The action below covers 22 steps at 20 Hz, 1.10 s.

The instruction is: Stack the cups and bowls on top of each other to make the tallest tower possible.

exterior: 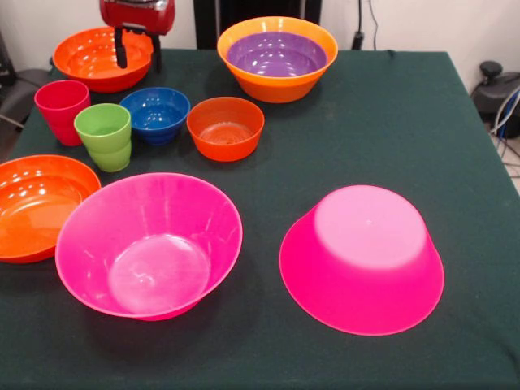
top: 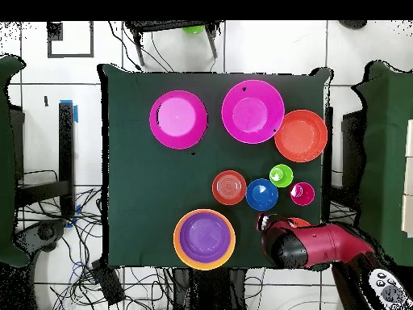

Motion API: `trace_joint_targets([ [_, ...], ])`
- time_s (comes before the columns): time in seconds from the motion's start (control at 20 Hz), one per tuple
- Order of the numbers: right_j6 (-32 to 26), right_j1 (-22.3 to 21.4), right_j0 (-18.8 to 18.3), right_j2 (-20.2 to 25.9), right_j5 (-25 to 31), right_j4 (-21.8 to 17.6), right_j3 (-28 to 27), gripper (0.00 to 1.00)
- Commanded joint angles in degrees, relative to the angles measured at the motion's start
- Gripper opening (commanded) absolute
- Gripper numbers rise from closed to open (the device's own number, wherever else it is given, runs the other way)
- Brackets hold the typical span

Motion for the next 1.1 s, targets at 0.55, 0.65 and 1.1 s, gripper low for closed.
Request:
trace_joint_targets([
  [0.55,-3.6,10.2,3.4,-0.1,-1.4,-7.6,-5.0,1.0],
  [0.65,-2.8,10.9,3.8,-0.7,-2.2,-8.5,-5.7,1.0],
  [1.1,0.5,12.4,6.4,-2.9,-4.9,-10.2,-7.0,1.0],
])
